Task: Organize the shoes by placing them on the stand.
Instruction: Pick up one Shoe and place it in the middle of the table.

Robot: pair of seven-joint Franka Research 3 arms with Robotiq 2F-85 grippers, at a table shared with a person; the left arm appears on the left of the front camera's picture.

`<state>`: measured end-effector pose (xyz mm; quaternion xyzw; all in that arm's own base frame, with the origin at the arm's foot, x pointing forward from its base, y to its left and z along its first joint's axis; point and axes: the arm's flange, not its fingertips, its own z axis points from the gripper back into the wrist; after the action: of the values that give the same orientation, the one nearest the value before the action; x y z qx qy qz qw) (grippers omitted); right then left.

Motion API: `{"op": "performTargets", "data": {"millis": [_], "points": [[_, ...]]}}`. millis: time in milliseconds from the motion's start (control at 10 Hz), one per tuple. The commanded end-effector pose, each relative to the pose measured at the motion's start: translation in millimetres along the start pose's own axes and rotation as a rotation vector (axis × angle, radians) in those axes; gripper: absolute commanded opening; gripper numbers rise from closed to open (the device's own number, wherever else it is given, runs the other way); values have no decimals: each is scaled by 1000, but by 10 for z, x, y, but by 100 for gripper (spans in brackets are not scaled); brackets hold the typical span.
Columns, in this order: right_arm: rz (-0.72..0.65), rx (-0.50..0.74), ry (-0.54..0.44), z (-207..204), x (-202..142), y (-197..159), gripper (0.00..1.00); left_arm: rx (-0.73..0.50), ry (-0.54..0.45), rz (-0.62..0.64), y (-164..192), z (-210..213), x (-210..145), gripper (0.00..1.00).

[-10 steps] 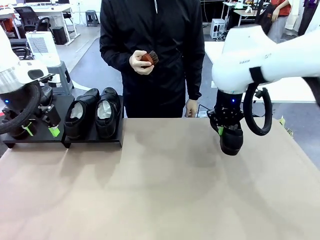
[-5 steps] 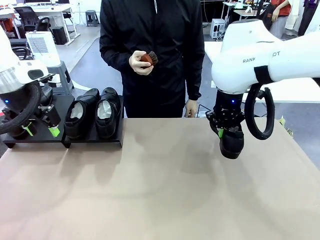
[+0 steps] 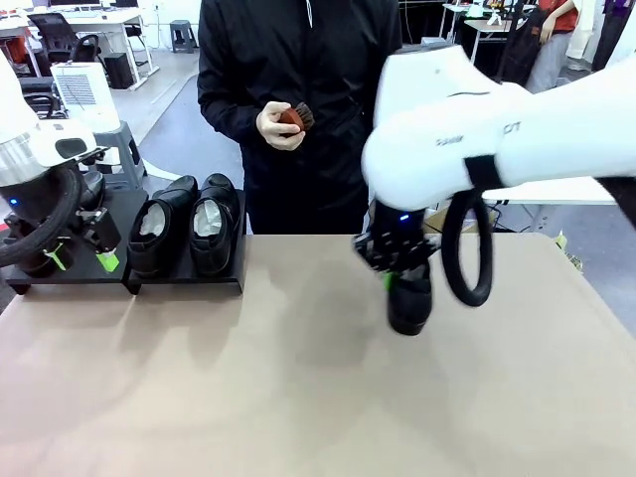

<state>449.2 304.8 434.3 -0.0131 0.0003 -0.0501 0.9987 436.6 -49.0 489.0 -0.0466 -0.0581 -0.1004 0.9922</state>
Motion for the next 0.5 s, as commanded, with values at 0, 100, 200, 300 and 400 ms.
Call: {"op": "performTargets", "data": {"millis": [0,100,200,300,400], "points": [[-12,72,5,-91,-268,343,0,-5,-8,1,10,3,-16,77],[2,74,28,-168,-378,522,0,-5,-8,1,10,3,-16,77],[23,61,60,-271,-477,679,0,-5,-8,1,10,3,-16,77],[34,32,76,-364,-536,760,0,-5,-8,1,10,3,-16,77],[48,18,129,-471,-551,778,0,-5,-8,1,10,3,-16,77]]}}
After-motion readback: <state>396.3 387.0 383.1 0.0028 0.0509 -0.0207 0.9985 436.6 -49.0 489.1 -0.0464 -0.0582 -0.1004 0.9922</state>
